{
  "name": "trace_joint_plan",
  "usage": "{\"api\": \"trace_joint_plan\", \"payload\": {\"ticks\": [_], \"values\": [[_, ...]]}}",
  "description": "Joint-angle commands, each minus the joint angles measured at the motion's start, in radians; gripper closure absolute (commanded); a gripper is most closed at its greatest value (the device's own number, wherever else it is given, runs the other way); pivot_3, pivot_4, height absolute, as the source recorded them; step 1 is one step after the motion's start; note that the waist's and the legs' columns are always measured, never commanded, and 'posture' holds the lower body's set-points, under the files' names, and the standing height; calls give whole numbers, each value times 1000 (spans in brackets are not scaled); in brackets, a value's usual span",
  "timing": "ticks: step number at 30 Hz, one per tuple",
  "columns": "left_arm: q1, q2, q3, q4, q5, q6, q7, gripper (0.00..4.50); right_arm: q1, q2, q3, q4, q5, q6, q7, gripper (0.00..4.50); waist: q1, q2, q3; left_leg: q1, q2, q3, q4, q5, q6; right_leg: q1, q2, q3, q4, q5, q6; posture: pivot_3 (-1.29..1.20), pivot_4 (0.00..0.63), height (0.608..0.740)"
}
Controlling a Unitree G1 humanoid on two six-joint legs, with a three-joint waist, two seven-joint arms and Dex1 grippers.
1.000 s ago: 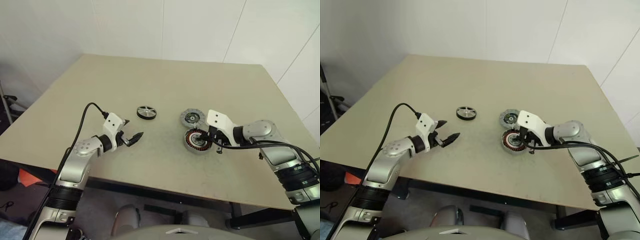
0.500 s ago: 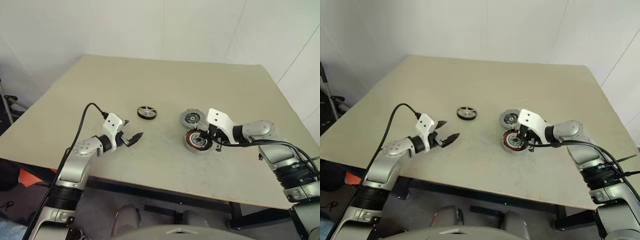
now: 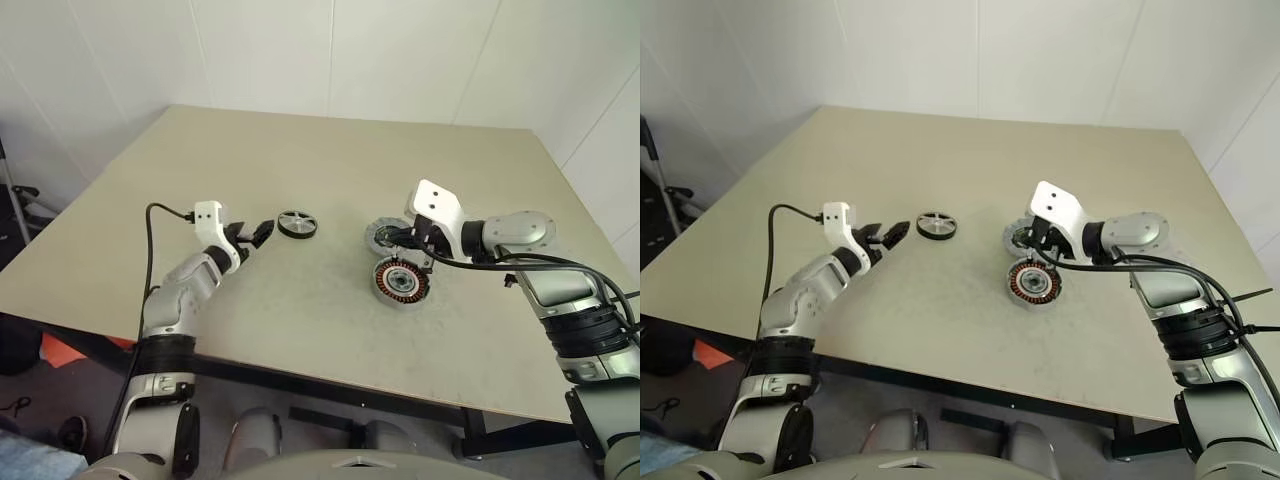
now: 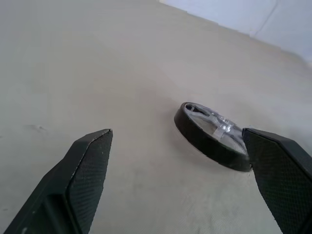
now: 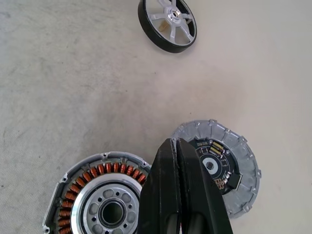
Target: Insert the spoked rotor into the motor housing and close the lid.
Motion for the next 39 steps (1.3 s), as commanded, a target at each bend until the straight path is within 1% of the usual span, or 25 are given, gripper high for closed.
{"api": "trace_joint_plan", "payload": {"ticks": [1,3,7,12,21,23,25,28,30,33,34,36,39], "values": [[-84,-42,74,58,-110,51,26,0,-26,-1,-21,-29,15,2,-7,4470,0,0,0,0,0,0,0,0,0,0,0,0,0,0,0,0,0,740],[-121,-64,109,106,-146,80,56,0,-23,-4,-22,-30,14,3,-8,4470,0,0,0,-1,0,0,0,0,0,-1,0,0,0,0,0,0,0,740],[-159,-92,142,179,-173,118,114,0,-19,-9,-30,-32,13,10,-19,4470,-3,0,0,-4,0,0,0,2,4,-5,0,0,0,0,0,0,0,740],[-159,-112,179,184,-215,146,158,0,-15,-9,-31,-36,13,18,-31,4470,-1,0,0,-8,0,0,0,2,4,-9,0,0,0,0,0,0,0,740],[-198,-158,246,237,-314,186,199,0,-28,2,-16,-20,7,9,-38,4470,3,-1,0,-8,0,0,1,1,4,-9,0,0,0,0,0,0,0,740],[-211,-164,253,255,-324,183,208,381,-30,3,-15,-19,7,7,-38,4500,3,-1,0,-9,0,0,1,1,4,-9,0,0,0,0,0,0,0,740],[-219,-166,256,265,-330,182,208,902,-29,2,-15,-21,3,5,-41,4500,3,-1,0,-9,0,0,1,1,4,-9,0,0,0,0,0,0,0,740],[-220,-162,252,264,-327,180,206,1956,-26,1,-18,-26,3,6,-46,4500,3,-1,0,-9,0,0,1,1,5,-9,0,0,0,0,0,0,0,740],[-216,-162,255,255,-334,179,198,1956,-24,-1,-18,-27,2,6,-48,4500,3,-1,0,-9,0,0,1,1,5,-9,0,0,0,0,0,0,0,740],[-213,-159,254,251,-336,182,197,2556,-30,-1,-24,-27,3,8,-57,4500,3,-1,0,-9,0,0,1,1,5,-9,0,0,0,0,0,0,0,740],[-213,-157,253,251,-335,183,198,2939,-36,1,-27,-24,2,8,-62,4500,3,-1,0,-9,0,0,1,1,5,-9,0,0,0,0,0,0,0,740],[-209,-153,249,248,-334,189,198,3551,-48,3,-31,-17,1,7,-73,4500,3,-1,0,-9,0,0,1,1,5,-9,0,0,0,0,0,0,0,740],[-201,-147,247,242,-337,194,195,3551,-64,4,-33,-9,-2,6,-88,4500,2,-1,0,-8,0,0,1,1,5,-9,0,0,0,0,0,0,0,740]]}}
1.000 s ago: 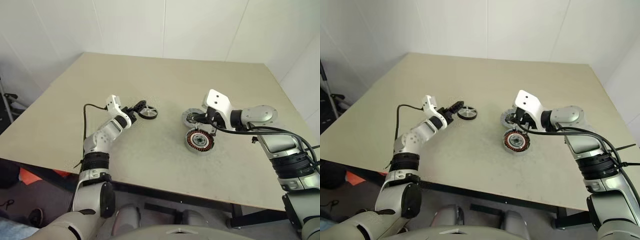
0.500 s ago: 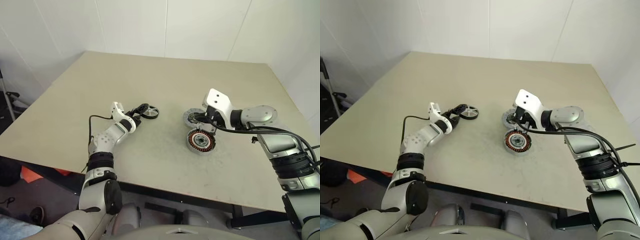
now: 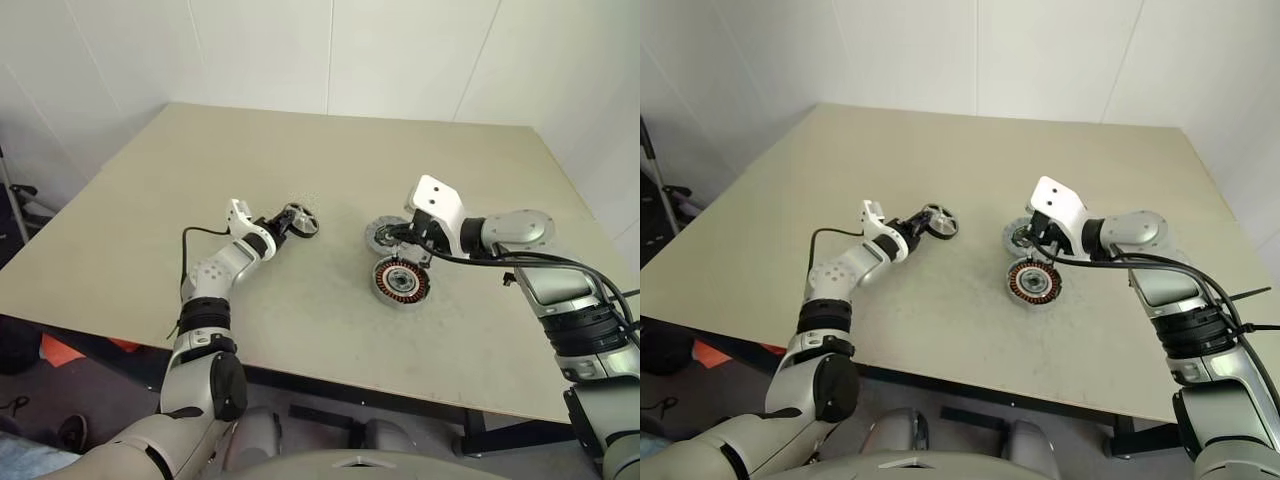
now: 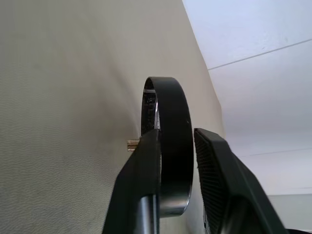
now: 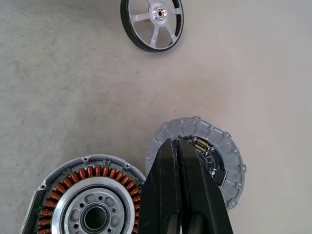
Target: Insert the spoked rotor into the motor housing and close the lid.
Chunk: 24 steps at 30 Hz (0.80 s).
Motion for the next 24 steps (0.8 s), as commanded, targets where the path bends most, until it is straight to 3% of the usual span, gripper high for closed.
{"api": "trace_joint_plan", "payload": {"ticks": [1,7,10,12,24], "values": [[-3,11,-4,-32,-20,5,-10,3551,-43,-1,-33,-9,-1,-12,-23,4500,0,0,0,0,0,0,0,0,0,0,0,0,0,0,0,0,0,740],[8,10,-5,-62,-43,26,-28,3551,-69,-5,-40,10,-8,-18,-49,4500,1,0,0,0,0,0,0,0,0,0,0,0,0,0,0,0,0,740],[5,-28,68,-156,-237,101,-82,3551,-96,6,-55,37,-4,-7,-78,4500,1,-1,0,0,0,0,0,0,0,0,0,0,0,0,0,0,0,740],[8,-31,80,-180,-283,126,-75,3551,-115,9,-58,69,-15,-8,-104,4500,1,-1,1,-1,0,0,0,0,0,-1,0,0,0,0,0,0,0,740],[38,-11,35,-162,-253,112,-16,3551,-138,23,-61,126,-35,-22,-165,4500,1,-1,1,-1,-1,0,0,0,0,-1,0,0,0,0,0,0,0,740]]}}
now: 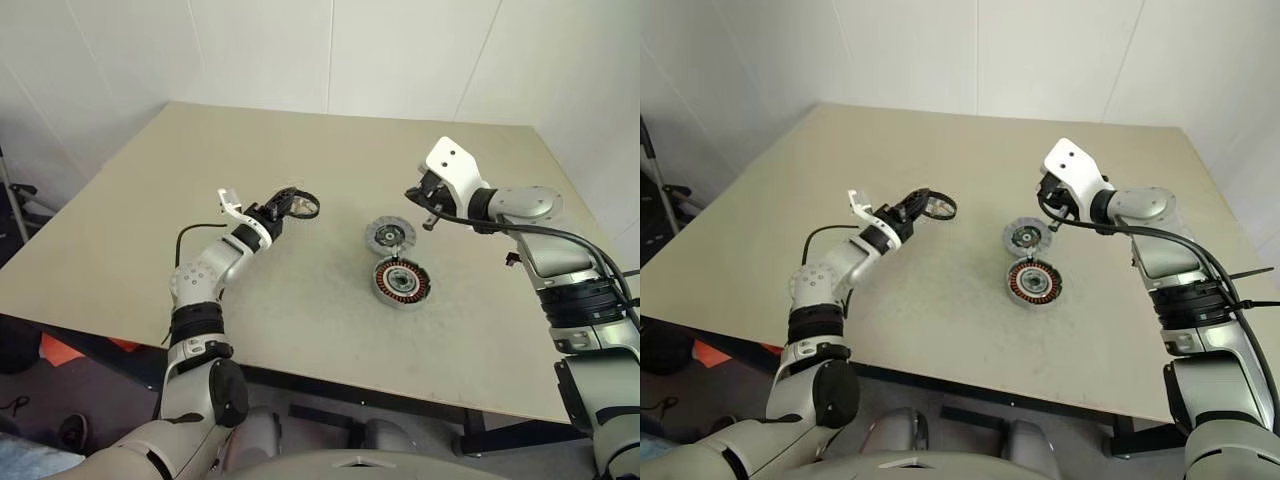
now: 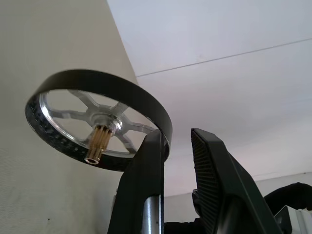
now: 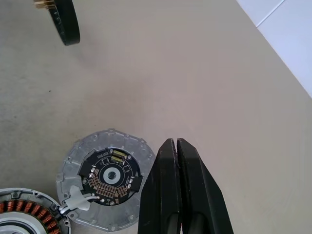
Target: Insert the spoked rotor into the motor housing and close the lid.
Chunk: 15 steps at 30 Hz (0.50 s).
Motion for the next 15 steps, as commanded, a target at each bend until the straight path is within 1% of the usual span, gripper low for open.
{"api": "trace_joint_plan", "payload": {"ticks": [1,15], "values": [[-4,9,-25,-14,-1,-14,-6,3551,-25,1,-27,-16,-1,-18,-9,4500,0,0,0,0,0,0,0,0,0,0,0,0,0,0,0,0,0,740],[-1,10,-30,-10,3,-56,12,3551,-24,2,-24,-17,0,-21,-1,4500,0,0,0,0,0,0,0,0,0,0,0,0,0,0,0,0,0,740]]}}
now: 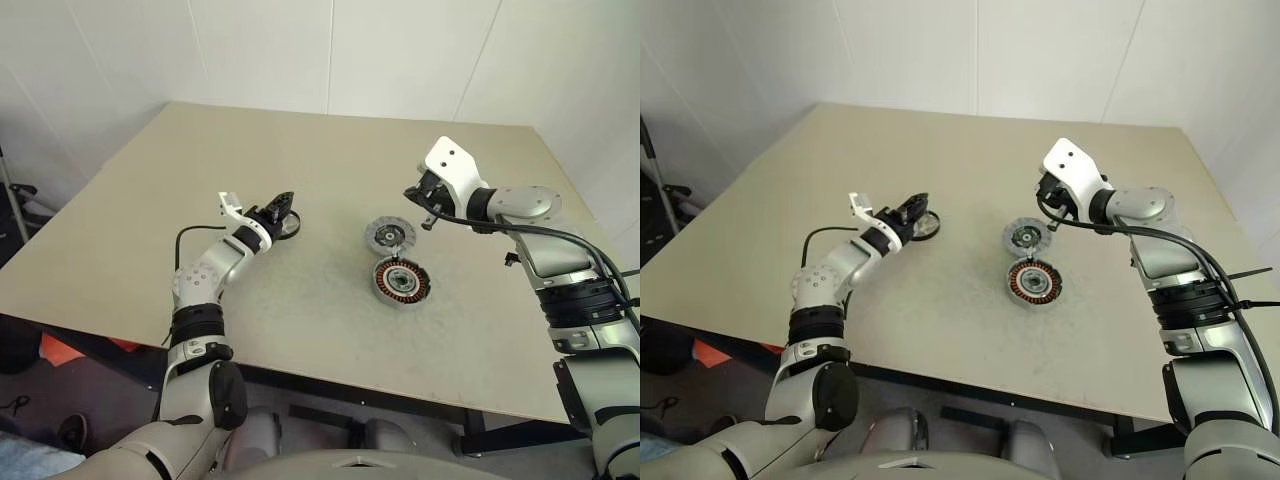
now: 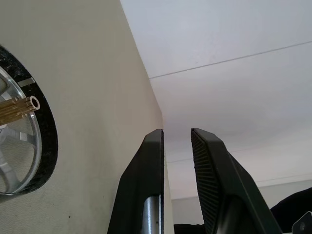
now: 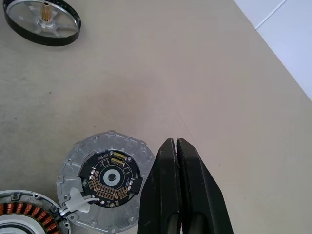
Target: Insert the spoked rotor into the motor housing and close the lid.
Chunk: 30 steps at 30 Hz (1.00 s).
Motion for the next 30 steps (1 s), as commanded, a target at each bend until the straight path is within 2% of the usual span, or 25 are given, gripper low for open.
{"api": "trace_joint_plan", "payload": {"ticks": [1,5,8,11,13,19,27,30], "values": [[-7,8,-8,-10,-4,-22,-2,3551,-23,-2,-23,-18,0,-16,1,4500,0,0,0,0,0,0,0,0,0,0,0,0,0,0,0,0,0,740],[4,29,-30,-27,44,-68,-9,3551,-21,0,-21,-21,2,-13,4,4500,0,0,0,0,0,0,0,0,0,0,0,0,0,0,0,0,0,740],[39,121,-87,-70,194,-191,-27,3551,-14,1,-20,-27,5,-4,10,4500,-8,0,0,0,0,0,0,0,0,0,0,0,0,0,0,0,0,740],[61,193,-90,-81,259,-273,-36,3551,-1,9,-20,-48,19,7,22,4500,-9,0,0,0,2,0,0,0,-1,-1,1,0,0,0,0,0,0,740],[80,271,-77,-86,319,-337,-38,3551,9,49,-26,-81,51,20,18,4500,-11,0,0,0,2,0,0,0,-1,-1,1,0,0,0,0,0,0,740],[128,383,-105,-106,415,-408,-64,3551,20,213,-22,-106,117,46,-25,4500,-6,0,0,1,2,0,0,0,-2,0,1,0,2,0,0,0,0,740],[197,355,-205,-155,502,-426,-93,3551,-9,400,63,18,115,-37,-25,4500,-7,-1,0,2,1,0,0,2,-10,0,0,0,4,0,0,0,0,740],[202,350,-220,-161,516,-425,-95,3579,-42,455,102,122,78,-100,-29,3878,-10,-2,1,2,2,0,0,2,-11,-1,0,0,6,0,0,0,0,740]]}}
